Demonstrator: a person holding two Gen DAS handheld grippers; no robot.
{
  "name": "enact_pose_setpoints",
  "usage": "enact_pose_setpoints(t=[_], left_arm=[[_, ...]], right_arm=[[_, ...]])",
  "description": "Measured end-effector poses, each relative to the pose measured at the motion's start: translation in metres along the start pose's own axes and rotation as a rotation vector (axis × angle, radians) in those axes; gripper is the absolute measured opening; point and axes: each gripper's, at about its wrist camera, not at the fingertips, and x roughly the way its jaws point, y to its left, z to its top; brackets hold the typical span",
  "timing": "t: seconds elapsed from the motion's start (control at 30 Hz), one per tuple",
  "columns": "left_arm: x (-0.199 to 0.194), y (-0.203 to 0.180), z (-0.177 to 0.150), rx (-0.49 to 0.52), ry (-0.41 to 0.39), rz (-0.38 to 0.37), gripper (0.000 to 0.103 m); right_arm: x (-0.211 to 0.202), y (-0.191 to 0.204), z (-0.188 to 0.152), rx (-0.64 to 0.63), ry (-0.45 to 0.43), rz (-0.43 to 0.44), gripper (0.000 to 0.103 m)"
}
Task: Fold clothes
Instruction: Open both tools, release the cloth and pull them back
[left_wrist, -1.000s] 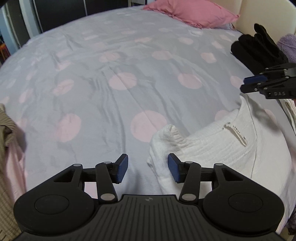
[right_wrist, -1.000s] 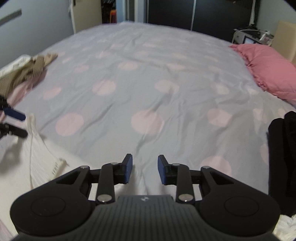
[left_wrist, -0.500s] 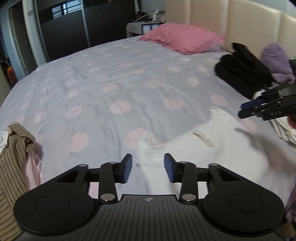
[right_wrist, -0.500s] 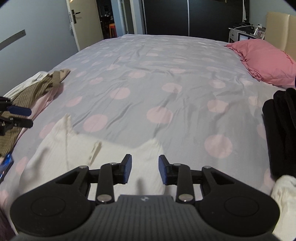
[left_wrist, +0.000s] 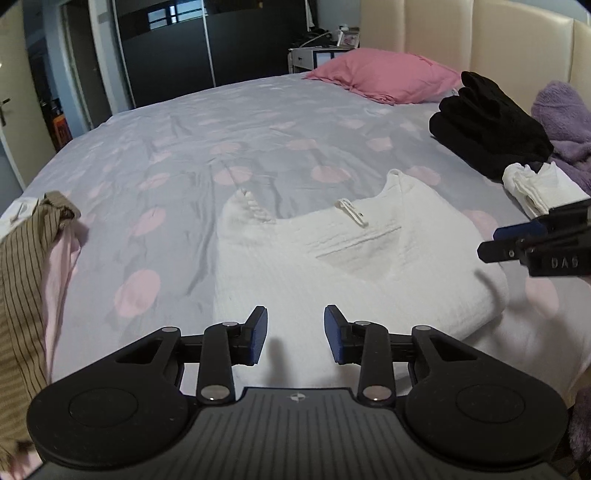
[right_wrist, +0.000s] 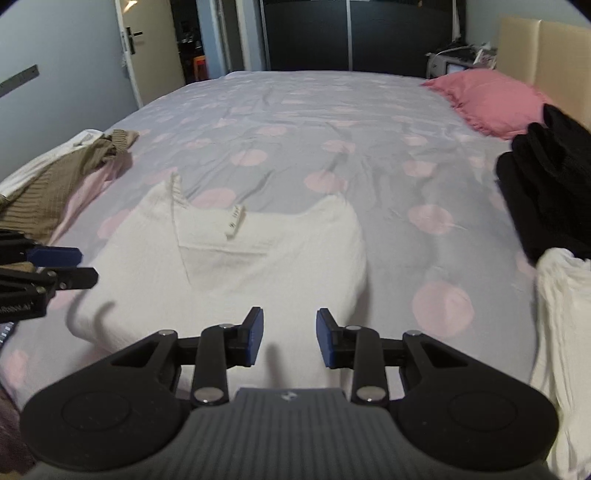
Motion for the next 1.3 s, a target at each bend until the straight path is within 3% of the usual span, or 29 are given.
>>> enact_pose_setpoints(t=[0.17,0.27,0.47,0.53,0.6,0.77,1.03,1.17,1.3], left_arm=[[0.018,0.004,-0.014,0.035,0.044,0.021,0.032],[0.037,0.012,-0.024,0.024,0.1,-0.007,0.032],[0.036,0.011,-0.029,0.052,0.072,0.0,0.034],[0.03,0.009,-0.028,0.062,0.057,0.009,0.035],[0.019,0.007,-0.025,0.063,0.026,0.025,0.044],[-0.006,0.007,-0.019,0.024,-0.037,0.049,0.048],[-0.037,0.011,-0.011,-0.044,-0.11,0.056,0.05],[-0.042,0.025,-0.003,-0.133,-0.126,0.026,0.052],[-0.044,0.037,0.012,-0.174,-0.158,0.052,0.051]], right_arm=[[0.018,-0.001,-0.013,-0.012,0.023,-0.012,0.035],[0.034,-0.006,-0.017,0.003,0.067,-0.008,0.035],[0.047,-0.006,-0.016,0.0,0.11,-0.002,0.035],[0.039,-0.007,-0.01,0.011,0.092,-0.002,0.035],[0.03,-0.007,-0.004,0.026,0.064,0.001,0.037],[0.003,-0.01,-0.001,0.041,-0.004,0.002,0.042],[-0.028,-0.011,-0.005,0.04,-0.05,-0.022,0.044],[-0.037,-0.007,0.002,0.038,-0.093,-0.029,0.046],[-0.038,-0.009,0.016,0.074,-0.148,-0.023,0.045]])
